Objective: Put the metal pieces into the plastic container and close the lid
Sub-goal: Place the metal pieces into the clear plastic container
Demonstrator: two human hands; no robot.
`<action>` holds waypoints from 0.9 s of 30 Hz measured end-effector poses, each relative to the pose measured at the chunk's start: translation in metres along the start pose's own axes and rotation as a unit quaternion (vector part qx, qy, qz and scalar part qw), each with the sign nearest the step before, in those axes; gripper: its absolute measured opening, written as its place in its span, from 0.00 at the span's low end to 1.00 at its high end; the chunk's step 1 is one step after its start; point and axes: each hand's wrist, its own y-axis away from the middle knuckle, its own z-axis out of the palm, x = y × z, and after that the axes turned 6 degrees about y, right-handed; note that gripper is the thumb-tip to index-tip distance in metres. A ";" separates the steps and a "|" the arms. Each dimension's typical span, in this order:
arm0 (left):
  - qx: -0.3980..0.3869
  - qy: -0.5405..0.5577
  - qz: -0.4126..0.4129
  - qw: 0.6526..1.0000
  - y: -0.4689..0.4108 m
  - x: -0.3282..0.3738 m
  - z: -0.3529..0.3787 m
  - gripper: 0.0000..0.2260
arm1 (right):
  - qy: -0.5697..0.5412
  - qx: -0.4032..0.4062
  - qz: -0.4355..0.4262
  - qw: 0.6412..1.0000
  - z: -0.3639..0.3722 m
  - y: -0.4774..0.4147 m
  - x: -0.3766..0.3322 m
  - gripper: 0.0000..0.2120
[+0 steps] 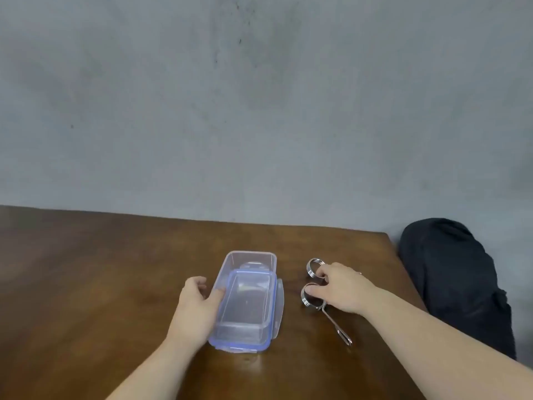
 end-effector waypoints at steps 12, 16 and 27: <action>0.037 0.171 -0.028 0.984 0.016 -0.029 0.023 0.12 | 0.154 0.014 0.017 0.988 0.034 -0.003 -0.001 0.17; 0.002 0.230 -0.029 0.973 0.004 -0.036 0.020 0.04 | 0.100 -0.040 0.035 0.994 0.032 -0.004 0.003 0.21; -0.155 0.237 -0.031 0.959 -0.043 -0.021 0.037 0.06 | -0.120 0.024 -0.051 0.991 -0.048 -0.001 -0.016 0.17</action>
